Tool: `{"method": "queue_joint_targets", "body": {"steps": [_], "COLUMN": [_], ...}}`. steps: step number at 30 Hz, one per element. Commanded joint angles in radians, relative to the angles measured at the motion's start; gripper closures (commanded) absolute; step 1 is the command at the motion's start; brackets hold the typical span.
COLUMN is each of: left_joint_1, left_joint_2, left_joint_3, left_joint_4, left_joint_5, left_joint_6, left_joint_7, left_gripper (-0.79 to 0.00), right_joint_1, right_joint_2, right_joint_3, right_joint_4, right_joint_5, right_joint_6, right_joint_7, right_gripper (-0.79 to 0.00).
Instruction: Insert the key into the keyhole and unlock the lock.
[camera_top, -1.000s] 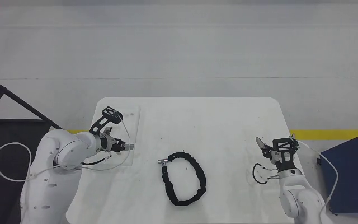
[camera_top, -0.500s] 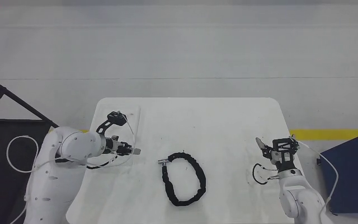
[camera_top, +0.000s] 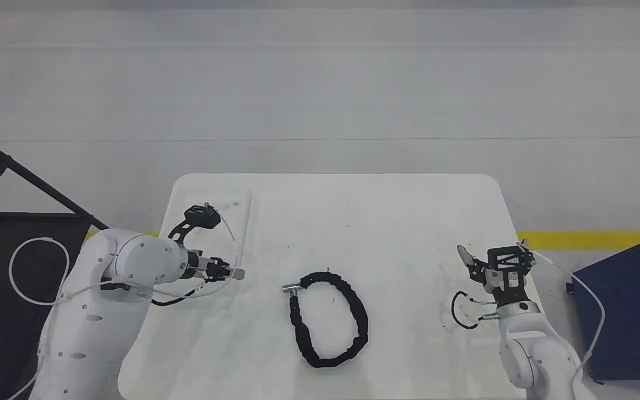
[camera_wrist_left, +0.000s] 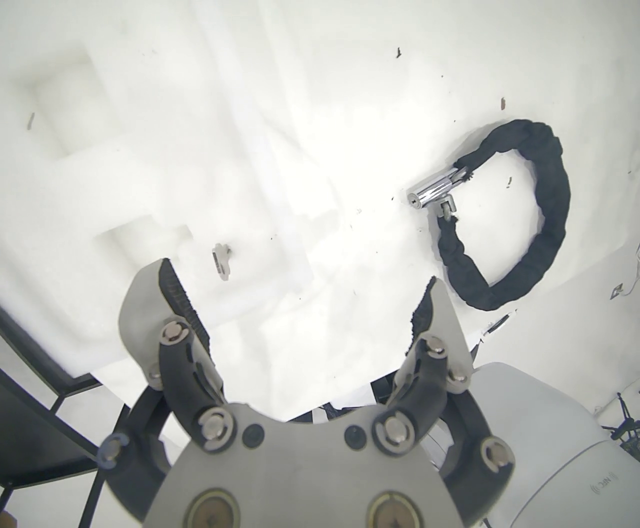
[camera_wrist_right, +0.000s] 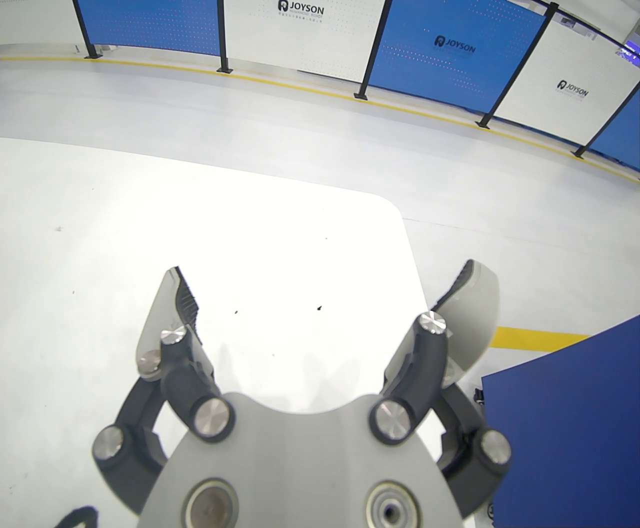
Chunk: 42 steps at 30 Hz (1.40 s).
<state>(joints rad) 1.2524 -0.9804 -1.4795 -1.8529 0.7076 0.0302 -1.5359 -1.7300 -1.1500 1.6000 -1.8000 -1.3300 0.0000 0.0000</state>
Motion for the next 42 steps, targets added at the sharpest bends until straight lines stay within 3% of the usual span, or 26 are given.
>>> {"method": "queue_joint_targets", "body": {"steps": [1,8,9,11,12,13,22,24,27,33,42], "left_joint_1": [0.013,0.015,0.007,-0.013,-0.023,-0.034,-0.097,-0.102,-0.107,-0.116,-0.131], "left_joint_2": [0.009,0.034,0.036,0.041,0.043,0.044,0.058,0.061,0.066,0.076,0.085], "left_joint_3": [-0.014,0.009,0.017,0.035,0.044,0.053,0.117,0.126,0.138,0.15,0.18], "left_joint_4": [-0.006,0.048,0.065,0.089,0.102,0.117,0.18,0.182,0.185,0.185,0.196], "left_joint_5": [0.001,-0.012,-0.025,-0.021,-0.022,-0.023,-0.03,-0.032,-0.032,-0.041,-0.038], "left_joint_6": [0.007,0.002,0.002,0.0,0.002,0.005,0.017,0.021,0.029,0.045,0.063], "left_joint_7": [0.0,0.0,0.0,0.0,0.0,0.0,0.0,0.0,0.0,0.0,0.0], "left_gripper": [-0.785,-0.785,-0.751,-0.493,-0.413,-0.382,-0.36,-0.299,-0.283,-0.305,-0.262], "right_joint_1": [0.0,0.0,0.0,0.0,0.0,0.0,0.0,0.0,0.0,0.0,0.0], "right_joint_2": [0.0,0.0,0.0,0.0,0.0,0.0,0.0,0.0,0.0,0.0,0.0], "right_joint_3": [0.0,0.0,0.0,0.0,0.0,0.0,0.0,0.0,0.0,0.0,0.0], "right_joint_4": [0.0,0.0,0.0,0.0,0.0,0.0,0.0,0.0,0.0,0.0,0.0], "right_joint_5": [0.0,0.0,0.0,0.0,0.0,0.0,0.0,0.0,0.0,0.0,0.0], "right_joint_6": [0.0,0.0,0.0,0.0,0.0,0.0,0.0,0.0,0.0,0.0,0.0], "right_joint_7": [0.0,0.0,0.0,0.0,0.0,0.0,0.0,0.0,0.0,0.0,0.0], "right_gripper": [-0.785,-0.785,-0.785,-0.785,-0.785,-0.785,-0.785,-0.785,-0.785,-0.785,-0.785]}}
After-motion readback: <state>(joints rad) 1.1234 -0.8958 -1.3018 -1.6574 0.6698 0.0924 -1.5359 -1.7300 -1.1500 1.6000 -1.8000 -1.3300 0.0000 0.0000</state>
